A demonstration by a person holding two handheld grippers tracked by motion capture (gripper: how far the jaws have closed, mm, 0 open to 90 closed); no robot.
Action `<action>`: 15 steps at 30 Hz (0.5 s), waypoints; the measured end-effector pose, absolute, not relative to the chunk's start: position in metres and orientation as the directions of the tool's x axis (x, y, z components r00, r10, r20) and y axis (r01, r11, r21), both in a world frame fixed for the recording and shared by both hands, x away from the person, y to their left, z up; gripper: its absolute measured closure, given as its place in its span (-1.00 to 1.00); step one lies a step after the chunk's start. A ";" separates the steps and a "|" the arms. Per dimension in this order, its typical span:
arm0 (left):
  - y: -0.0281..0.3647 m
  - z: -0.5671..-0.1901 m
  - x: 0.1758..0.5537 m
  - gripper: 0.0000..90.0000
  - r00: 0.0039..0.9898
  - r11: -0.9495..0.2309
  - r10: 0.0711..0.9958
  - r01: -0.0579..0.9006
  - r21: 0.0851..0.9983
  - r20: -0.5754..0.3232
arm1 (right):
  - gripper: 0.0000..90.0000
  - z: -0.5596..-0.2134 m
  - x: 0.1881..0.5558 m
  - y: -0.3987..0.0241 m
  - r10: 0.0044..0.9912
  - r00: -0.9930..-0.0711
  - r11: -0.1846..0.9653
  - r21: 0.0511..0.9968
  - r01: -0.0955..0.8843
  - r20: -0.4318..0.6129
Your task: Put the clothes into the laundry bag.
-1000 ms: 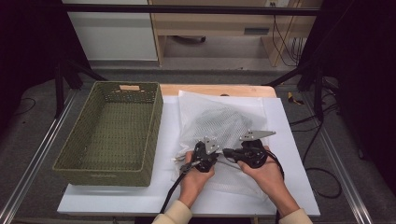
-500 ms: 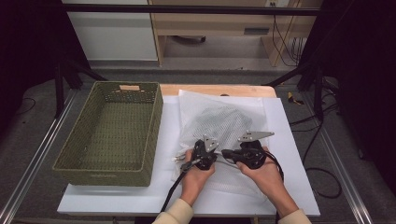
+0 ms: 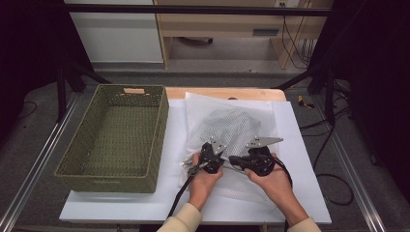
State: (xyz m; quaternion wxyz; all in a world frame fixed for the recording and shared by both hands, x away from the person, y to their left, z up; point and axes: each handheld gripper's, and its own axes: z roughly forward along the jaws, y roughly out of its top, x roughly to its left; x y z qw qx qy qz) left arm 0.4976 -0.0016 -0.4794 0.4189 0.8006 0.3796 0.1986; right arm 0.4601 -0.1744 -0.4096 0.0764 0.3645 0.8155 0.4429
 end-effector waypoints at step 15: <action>-0.003 -0.480 0.501 1.00 0.618 -0.357 0.786 0.441 0.823 0.010 | 1.00 -0.409 0.461 -0.174 0.665 -0.719 0.338 0.776 0.532 0.203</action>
